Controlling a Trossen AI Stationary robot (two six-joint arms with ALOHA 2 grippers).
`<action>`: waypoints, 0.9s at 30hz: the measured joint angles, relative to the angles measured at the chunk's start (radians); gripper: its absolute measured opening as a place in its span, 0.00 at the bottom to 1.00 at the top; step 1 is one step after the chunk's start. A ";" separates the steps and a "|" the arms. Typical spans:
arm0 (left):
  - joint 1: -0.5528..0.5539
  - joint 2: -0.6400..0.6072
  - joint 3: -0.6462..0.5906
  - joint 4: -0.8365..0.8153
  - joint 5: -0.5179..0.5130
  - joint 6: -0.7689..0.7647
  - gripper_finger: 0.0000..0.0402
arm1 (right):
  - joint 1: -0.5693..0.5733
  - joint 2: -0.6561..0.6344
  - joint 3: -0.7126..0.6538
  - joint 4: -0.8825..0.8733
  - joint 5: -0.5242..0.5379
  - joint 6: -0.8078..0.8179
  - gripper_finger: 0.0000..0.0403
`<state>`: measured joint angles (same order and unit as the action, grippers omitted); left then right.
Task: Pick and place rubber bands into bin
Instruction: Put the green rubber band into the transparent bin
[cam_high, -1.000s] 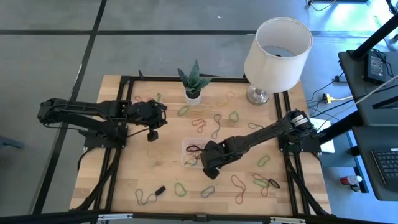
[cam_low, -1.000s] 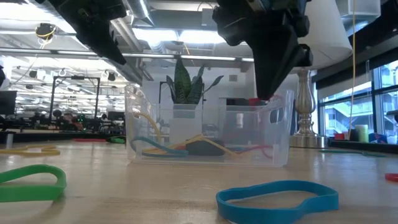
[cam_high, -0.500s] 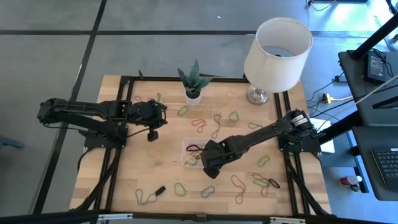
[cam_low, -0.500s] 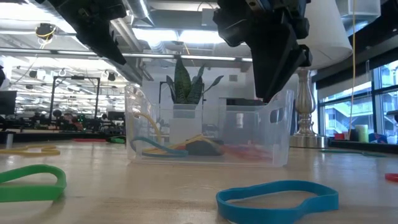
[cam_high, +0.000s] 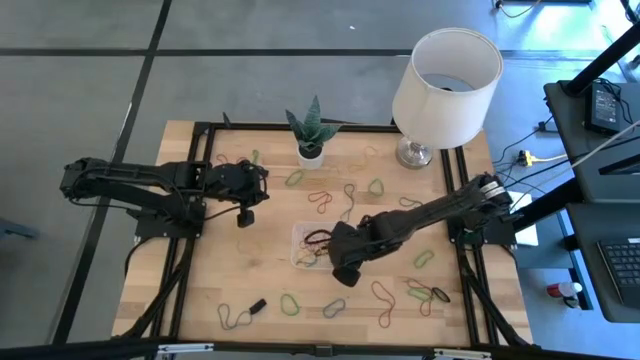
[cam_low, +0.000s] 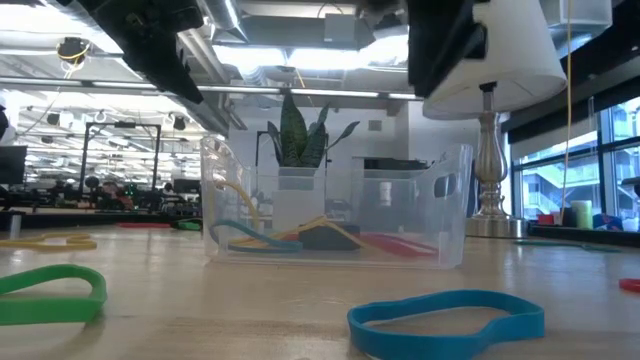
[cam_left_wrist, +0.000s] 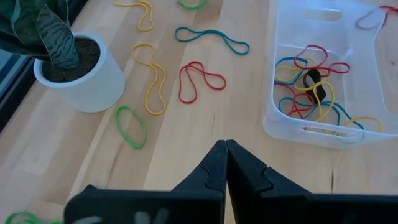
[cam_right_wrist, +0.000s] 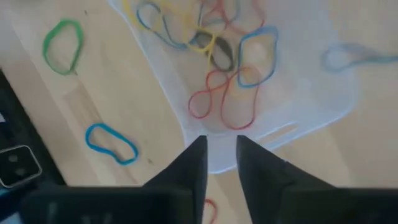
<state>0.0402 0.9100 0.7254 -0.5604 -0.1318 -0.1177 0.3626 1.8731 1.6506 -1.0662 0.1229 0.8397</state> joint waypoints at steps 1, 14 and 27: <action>0.000 0.000 0.000 0.005 0.000 0.000 0.00 | 0.010 -0.019 -0.002 -0.001 0.020 -0.013 0.19; 0.001 0.000 0.000 0.097 -0.008 0.000 0.00 | 0.100 -0.481 -0.536 0.279 0.191 0.074 0.01; 0.002 0.000 0.000 0.153 -0.085 -0.119 0.00 | 0.054 -0.942 -1.087 0.549 0.190 -0.034 0.01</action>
<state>0.0425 0.9100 0.7254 -0.4076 -0.2170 -0.2371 0.4170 0.9311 0.5635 -0.5174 0.3132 0.8057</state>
